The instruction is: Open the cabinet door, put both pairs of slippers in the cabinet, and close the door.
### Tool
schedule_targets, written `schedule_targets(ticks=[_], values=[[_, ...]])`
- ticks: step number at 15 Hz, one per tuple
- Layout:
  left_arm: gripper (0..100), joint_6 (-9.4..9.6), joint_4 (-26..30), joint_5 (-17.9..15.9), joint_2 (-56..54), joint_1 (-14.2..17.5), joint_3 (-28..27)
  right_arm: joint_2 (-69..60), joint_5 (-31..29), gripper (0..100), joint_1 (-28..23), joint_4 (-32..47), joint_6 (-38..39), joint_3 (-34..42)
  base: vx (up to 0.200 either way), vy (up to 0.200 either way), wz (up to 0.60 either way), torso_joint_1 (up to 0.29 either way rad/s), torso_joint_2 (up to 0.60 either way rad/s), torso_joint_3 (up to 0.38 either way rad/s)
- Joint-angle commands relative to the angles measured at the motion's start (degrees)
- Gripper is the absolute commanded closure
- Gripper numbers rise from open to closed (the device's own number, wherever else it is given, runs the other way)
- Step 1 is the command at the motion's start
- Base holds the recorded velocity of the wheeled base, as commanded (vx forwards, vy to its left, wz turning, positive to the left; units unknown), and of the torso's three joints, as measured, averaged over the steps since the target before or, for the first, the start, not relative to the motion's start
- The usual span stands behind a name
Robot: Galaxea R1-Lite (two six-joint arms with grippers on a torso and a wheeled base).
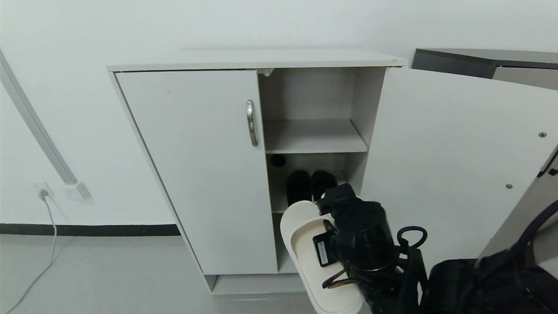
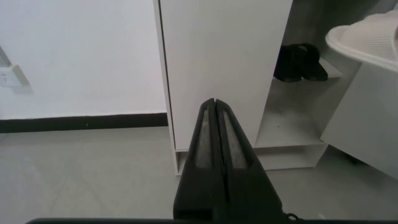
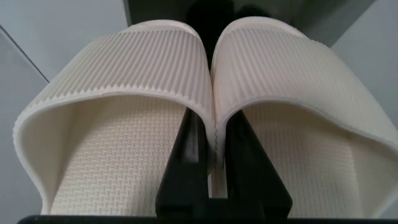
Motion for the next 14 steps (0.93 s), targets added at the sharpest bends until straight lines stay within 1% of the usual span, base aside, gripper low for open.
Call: schedule_targets(ticks=[1, 2, 3, 5, 12, 14], values=[[100, 0.02, 0.02, 0.00, 0.07, 0.06, 0.01, -2.58, -4.64, 100, 2.53, 10.87, 4.89, -9.89, 0.000, 0.000, 0.00, 0.000, 0.00, 0.000], [100, 0.02, 0.02, 0.00, 0.07, -0.02, 0.01, -3.02, -8.77, 100, 2.70, 15.53, 6.65, -14.55, 0.000, 0.000, 0.00, 0.000, 0.00, 0.000], [100, 0.02, 0.02, 0.00, 0.07, -0.02, 0.01, -3.02, -11.94, 100, 2.70, 17.81, 6.91, -18.24, 0.000, 0.000, 0.00, 0.000, 0.00, 0.000], [100, 0.02, 0.02, 0.09, 0.07, 0.06, 0.01, -2.93, -12.29, 100, 2.00, 18.08, 6.56, -20.43, 0.000, 0.000, 0.00, 0.000, 0.00, 0.000], [100, 0.29, 0.02, 0.18, 0.07, 0.06, 0.10, -2.40, -12.20, 100, 0.94, 18.08, 5.50, -21.75, 0.000, 0.000, 0.00, 0.000, 0.00, 0.000], [100, 0.02, 0.02, 0.09, 0.07, 0.06, 0.01, -2.32, -12.20, 100, 0.86, 18.08, 5.50, -21.66, 0.000, 0.000, 0.00, 0.000, 0.00, 0.000]])
